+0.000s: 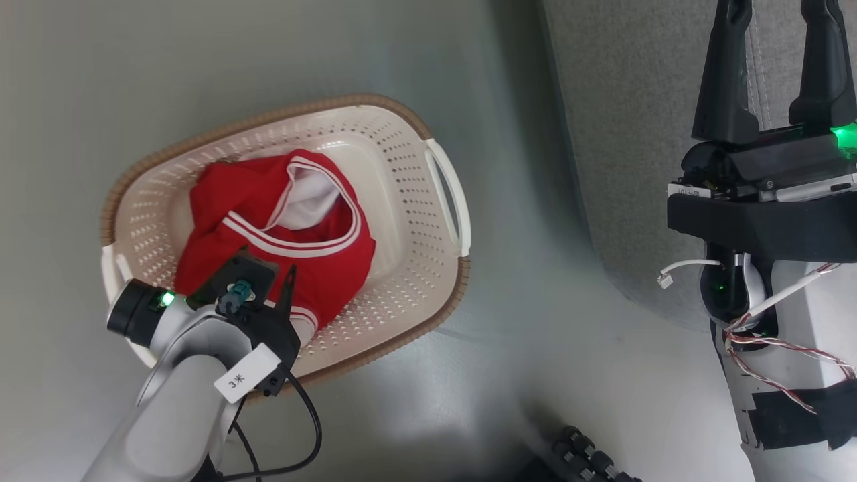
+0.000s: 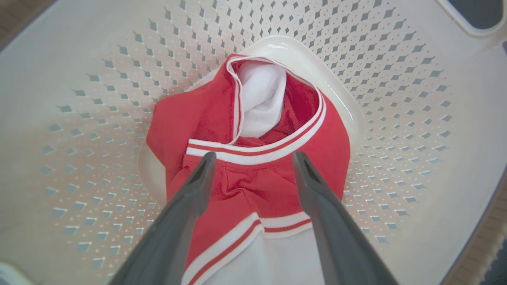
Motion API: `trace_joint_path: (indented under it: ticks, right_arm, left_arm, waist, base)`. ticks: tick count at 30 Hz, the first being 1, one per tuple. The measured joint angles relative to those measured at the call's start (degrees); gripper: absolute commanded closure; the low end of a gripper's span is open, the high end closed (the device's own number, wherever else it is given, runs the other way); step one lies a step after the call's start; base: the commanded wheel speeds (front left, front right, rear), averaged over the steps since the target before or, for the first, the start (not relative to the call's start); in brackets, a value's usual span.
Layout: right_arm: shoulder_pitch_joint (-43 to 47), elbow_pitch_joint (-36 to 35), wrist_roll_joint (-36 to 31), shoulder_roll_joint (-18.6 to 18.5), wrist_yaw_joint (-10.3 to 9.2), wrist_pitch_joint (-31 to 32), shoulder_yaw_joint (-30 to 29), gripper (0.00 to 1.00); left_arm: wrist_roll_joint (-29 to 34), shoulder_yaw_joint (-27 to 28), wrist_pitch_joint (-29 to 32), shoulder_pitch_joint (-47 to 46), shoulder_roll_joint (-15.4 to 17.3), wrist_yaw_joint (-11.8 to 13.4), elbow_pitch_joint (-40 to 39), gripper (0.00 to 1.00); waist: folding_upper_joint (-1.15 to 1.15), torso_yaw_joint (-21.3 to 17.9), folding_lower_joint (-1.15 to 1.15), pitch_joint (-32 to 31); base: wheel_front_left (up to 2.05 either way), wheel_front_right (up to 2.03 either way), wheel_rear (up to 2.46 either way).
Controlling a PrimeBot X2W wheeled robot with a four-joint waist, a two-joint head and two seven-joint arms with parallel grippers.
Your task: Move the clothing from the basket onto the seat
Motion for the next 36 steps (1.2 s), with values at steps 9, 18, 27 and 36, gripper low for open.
trace_joint_path:
  ticks: [9, 18, 27, 36]
  right_arm:
    - [-0.40, 1.55, 0.03, 0.47, 0.51, -1.33, 0.52, 0.00]
    - [-1.33, 2.10, 0.10, 1.05, 0.84, -2.04, 1.35, 0.00]
    - [-2.41, 3.87, 0.53, 1.47, 1.00, -2.44, 1.89, 0.00]
    - [-2.57, 5.13, 1.20, 1.94, 1.36, -2.88, 2.69, 0.00]
  left_arm:
    - [0.94, -0.15, -0.05, -1.55, 0.93, 0.62, 4.02, 0.00]
    - [2.65, 0.80, 1.03, -4.45, 2.86, 2.58, 7.56, 0.00]
    - [3.94, 0.67, 1.67, -6.42, 2.92, 4.11, 10.29, 0.00]
    - [6.28, 0.34, 4.01, -9.46, 2.42, 5.53, 13.89, 0.00]
  waist:
    - [0.00, -2.68, -0.01, 2.77]
    - [-0.01, -4.49, -0.01, 5.07]
    - [-0.01, -5.94, -0.01, 6.71]
    - [-0.01, -6.93, -0.01, 7.44]
  base:
    - [0.00, 0.00, 0.00]
    - [0.00, 0.00, 0.00]
    - [0.00, 0.00, 0.00]
    - [0.00, 0.00, 0.00]
